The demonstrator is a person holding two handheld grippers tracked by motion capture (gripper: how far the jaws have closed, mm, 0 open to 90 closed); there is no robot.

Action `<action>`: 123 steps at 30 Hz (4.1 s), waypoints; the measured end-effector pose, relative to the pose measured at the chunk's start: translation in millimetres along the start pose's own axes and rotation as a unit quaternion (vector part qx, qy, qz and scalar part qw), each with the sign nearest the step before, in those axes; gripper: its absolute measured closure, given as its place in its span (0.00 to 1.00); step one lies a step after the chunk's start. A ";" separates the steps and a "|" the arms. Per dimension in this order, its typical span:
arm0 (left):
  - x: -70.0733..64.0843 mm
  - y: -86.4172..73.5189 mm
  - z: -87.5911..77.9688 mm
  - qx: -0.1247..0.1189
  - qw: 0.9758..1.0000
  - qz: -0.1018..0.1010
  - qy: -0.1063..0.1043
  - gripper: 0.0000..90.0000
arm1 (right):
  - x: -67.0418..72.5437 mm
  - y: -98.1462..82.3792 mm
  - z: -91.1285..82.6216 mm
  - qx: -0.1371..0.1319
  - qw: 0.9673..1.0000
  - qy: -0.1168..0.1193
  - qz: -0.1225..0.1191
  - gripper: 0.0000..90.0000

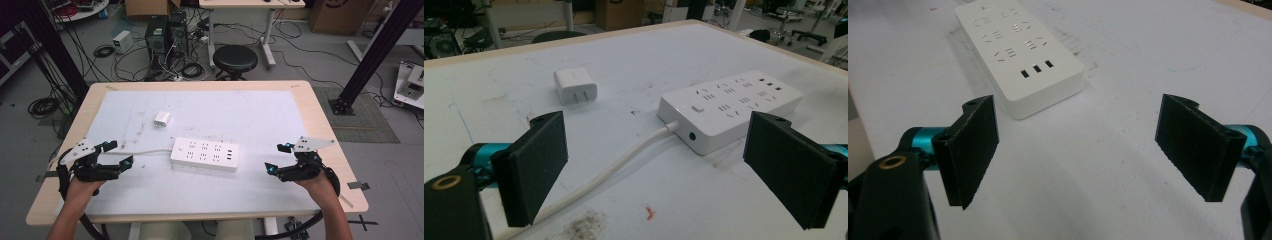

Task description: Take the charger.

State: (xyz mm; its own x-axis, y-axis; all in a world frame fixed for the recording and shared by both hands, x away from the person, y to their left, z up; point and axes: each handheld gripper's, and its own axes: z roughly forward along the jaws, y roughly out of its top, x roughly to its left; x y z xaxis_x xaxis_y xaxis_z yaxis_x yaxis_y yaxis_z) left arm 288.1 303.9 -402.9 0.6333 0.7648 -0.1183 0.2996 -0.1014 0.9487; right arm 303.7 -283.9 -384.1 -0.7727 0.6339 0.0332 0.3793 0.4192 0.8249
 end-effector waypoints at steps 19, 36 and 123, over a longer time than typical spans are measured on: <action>5.3 31.8 26.9 0.041 0.998 -0.018 0.048 0.12 | -3.6 8.3 4.8 -0.006 1.000 -0.026 0.014 0.20; 14.4 95.2 72.4 0.039 0.995 -0.025 0.086 0.12 | -9.0 22.6 5.0 0.010 0.999 -0.040 0.015 0.20; 54.1 33.5 221.5 0.217 0.961 -0.059 0.159 0.45 | -17.9 16.1 7.5 0.027 0.998 -0.049 0.035 0.20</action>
State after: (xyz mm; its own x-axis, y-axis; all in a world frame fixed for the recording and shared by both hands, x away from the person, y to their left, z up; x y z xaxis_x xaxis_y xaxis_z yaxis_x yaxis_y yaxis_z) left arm 490.5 200.9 -442.5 0.3462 0.9365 -0.0565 0.6689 -0.2042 0.7147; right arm 327.5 -283.7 -375.7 -0.6900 0.7231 0.0324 0.4597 0.4033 0.7912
